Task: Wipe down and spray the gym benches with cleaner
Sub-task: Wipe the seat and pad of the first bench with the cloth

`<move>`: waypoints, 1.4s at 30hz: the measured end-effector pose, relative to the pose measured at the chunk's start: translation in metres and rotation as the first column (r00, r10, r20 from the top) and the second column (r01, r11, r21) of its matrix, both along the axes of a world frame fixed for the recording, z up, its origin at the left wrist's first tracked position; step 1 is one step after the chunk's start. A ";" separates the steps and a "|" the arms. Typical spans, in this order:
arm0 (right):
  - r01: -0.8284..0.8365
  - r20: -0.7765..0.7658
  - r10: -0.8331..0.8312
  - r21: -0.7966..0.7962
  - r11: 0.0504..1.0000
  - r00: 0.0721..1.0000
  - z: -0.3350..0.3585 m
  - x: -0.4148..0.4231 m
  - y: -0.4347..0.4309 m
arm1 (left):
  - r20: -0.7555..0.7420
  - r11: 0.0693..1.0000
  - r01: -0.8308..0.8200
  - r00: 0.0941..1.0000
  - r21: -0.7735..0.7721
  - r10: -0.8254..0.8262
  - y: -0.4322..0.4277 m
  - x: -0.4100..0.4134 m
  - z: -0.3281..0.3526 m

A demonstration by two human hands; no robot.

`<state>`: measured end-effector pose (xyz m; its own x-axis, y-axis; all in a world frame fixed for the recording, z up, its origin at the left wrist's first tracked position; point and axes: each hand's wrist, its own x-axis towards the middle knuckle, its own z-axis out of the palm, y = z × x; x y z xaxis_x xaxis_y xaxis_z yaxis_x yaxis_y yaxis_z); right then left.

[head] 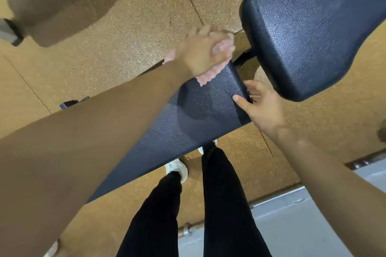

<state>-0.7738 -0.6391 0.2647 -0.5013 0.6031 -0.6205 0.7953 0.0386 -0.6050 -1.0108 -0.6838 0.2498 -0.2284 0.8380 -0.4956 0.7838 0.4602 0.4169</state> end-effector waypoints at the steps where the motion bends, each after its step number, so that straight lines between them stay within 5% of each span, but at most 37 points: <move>1: 0.043 -0.009 -0.043 -0.040 0.998 0.999 0.000 0.001 0.002 | -0.074 0.997 0.082 0.994 -0.014 -0.083 0.006 0.005 0.001; 5: 0.164 -0.031 -0.166 -0.036 0.986 0.986 -0.002 0.004 0.014 | -0.188 0.961 0.276 0.943 -0.023 -0.276 0.013 0.029 0.004; 11: 0.202 -0.077 -0.201 0.001 0.979 0.976 0.003 0.009 0.032 | -0.047 0.914 0.400 0.917 0.071 -0.397 -0.015 0.057 0.012; 16: 0.083 -0.160 -0.053 0.186 0.979 0.986 0.003 -0.010 0.033 | -0.026 0.928 -0.035 0.998 0.371 0.048 -0.076 0.086 0.031; 20: -0.128 -0.186 0.178 0.252 0.959 0.966 0.001 -0.046 0.025 | -0.130 0.916 -0.346 0.918 0.204 0.376 -0.123 0.110 0.041; 25: -0.373 -0.097 0.395 0.185 0.909 0.914 -0.014 -0.061 0.006 | -0.198 0.937 -0.337 0.916 0.093 0.349 -0.146 0.131 0.031; 36: 0.082 -0.054 -0.088 -0.100 0.992 0.995 -0.002 0.037 -0.042 | -0.185 0.948 -0.311 0.929 0.072 0.319 -0.151 0.122 0.030; 39: 0.369 -0.090 -0.390 -0.185 0.911 0.916 -0.006 0.043 -0.071 | -0.177 0.949 -0.307 0.933 0.070 0.314 -0.149 0.121 0.031; 42: 0.610 -0.105 -0.660 -0.299 0.734 0.744 -0.002 0.033 -0.100 | -0.163 0.958 -0.279 0.944 0.063 0.286 -0.152 0.118 0.029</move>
